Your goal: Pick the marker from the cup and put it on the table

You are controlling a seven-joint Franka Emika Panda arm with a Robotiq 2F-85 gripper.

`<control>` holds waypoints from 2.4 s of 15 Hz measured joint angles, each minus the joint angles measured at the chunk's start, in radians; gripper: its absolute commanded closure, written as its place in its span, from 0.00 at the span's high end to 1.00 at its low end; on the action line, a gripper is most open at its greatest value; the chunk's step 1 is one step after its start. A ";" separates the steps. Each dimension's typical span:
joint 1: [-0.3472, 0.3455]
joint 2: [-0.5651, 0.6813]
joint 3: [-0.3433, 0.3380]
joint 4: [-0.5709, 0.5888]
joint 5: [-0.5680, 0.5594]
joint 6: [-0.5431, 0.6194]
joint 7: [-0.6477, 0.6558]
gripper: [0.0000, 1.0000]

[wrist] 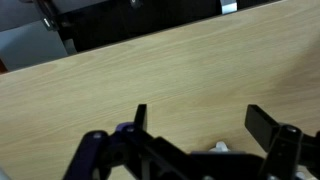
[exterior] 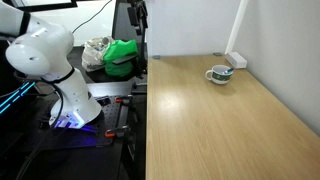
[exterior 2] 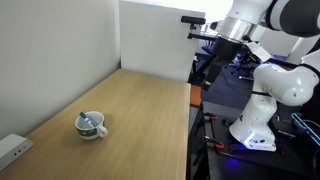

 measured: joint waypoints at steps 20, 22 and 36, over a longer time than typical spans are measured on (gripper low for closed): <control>-0.005 0.095 0.053 -0.011 -0.007 0.291 0.001 1.00; -0.012 0.142 0.071 -0.014 -0.020 0.376 0.003 1.00; -0.216 0.525 0.181 0.116 -0.450 0.711 0.308 1.00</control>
